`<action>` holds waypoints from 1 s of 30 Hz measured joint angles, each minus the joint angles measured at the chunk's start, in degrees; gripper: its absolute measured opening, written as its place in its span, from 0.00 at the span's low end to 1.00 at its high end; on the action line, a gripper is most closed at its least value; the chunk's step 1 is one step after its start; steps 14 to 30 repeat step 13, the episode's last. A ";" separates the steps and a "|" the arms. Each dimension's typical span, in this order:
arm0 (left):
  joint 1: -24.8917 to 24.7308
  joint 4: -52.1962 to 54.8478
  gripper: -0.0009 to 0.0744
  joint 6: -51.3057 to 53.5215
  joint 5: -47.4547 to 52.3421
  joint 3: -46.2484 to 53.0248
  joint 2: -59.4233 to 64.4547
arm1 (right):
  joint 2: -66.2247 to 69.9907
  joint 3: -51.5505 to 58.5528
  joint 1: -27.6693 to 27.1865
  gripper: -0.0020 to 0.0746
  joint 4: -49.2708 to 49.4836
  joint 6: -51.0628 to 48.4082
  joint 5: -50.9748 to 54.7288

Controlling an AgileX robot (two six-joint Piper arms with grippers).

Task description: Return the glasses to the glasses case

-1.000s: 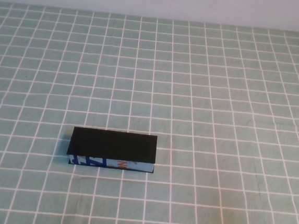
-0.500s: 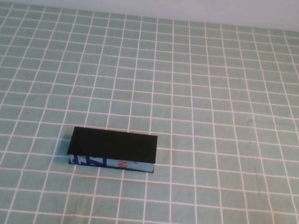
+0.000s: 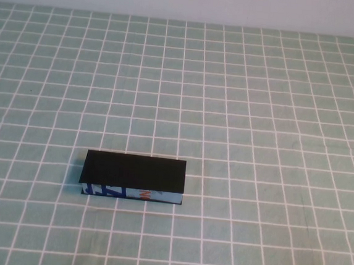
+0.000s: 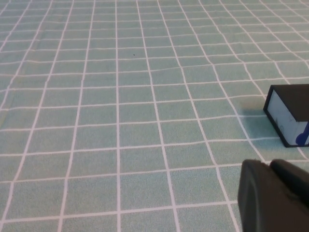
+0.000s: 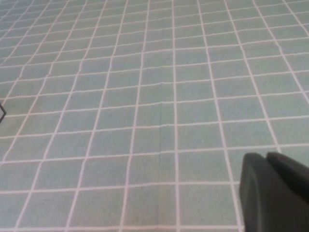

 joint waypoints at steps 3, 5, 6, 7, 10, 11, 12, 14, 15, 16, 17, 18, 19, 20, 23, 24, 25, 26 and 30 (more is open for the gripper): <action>0.00 0.00 0.01 0.00 0.00 0.00 0.00 | 0.00 0.00 0.96 0.01 0.00 0.00 0.00; 0.00 0.00 0.01 0.00 0.00 0.00 0.00 | 0.00 0.00 0.98 0.01 0.00 0.00 0.00; 0.00 0.00 0.01 0.00 0.00 0.00 0.00 | -0.11 0.00 0.98 0.01 0.00 0.06 0.00; 0.00 0.00 0.01 0.00 0.00 0.00 0.00 | -0.10 0.00 0.98 0.01 0.00 0.06 0.00; 0.00 0.00 0.01 0.00 0.00 0.00 0.00 | -0.10 0.00 0.98 0.01 0.00 0.06 0.00; 0.00 0.00 0.01 0.00 0.00 0.00 0.00 | -0.10 0.00 0.98 0.01 0.00 0.06 0.00; 0.00 0.00 0.01 0.00 0.00 0.00 0.00 | -0.10 0.00 0.98 0.01 0.00 0.06 0.00; 0.00 0.00 0.01 0.00 0.00 0.00 0.00 | -0.10 0.00 0.98 0.01 0.00 0.06 0.00; 0.00 0.00 0.01 0.00 0.00 0.00 0.00 | -0.10 0.00 0.98 0.01 0.00 0.06 0.00; 0.00 0.00 0.01 0.00 0.00 0.00 0.00 | -0.10 0.00 0.98 0.01 0.00 0.06 0.00; 0.00 0.00 0.01 0.00 0.00 0.00 0.00 | -0.10 0.00 0.98 0.01 0.00 0.06 0.00; 0.00 0.00 0.01 0.00 0.00 0.00 0.00 | -0.10 0.00 0.98 0.01 0.00 0.06 0.00; 0.00 0.00 0.01 0.00 0.00 0.00 0.00 | -0.10 0.00 0.98 0.01 0.00 0.06 0.00; 0.00 0.00 0.01 0.00 0.00 0.00 0.00 | -0.10 0.00 0.98 0.01 0.00 0.06 0.00; 0.00 0.00 0.01 0.00 0.00 0.00 0.00 | -0.10 0.00 0.98 0.01 0.00 0.06 0.00; 0.00 0.00 0.01 0.00 0.00 0.00 0.00 | -0.10 0.00 0.98 0.01 0.00 0.06 0.00; 0.00 0.00 0.01 0.00 0.00 0.00 0.00 | -0.10 0.00 0.98 0.01 0.00 0.06 0.00; 0.00 0.00 0.01 0.00 0.00 0.00 0.00 | -0.10 0.00 0.98 0.01 0.00 0.06 0.00; 0.00 0.00 0.01 0.00 0.00 0.00 0.00 | -0.10 0.00 0.98 0.01 0.00 0.06 0.00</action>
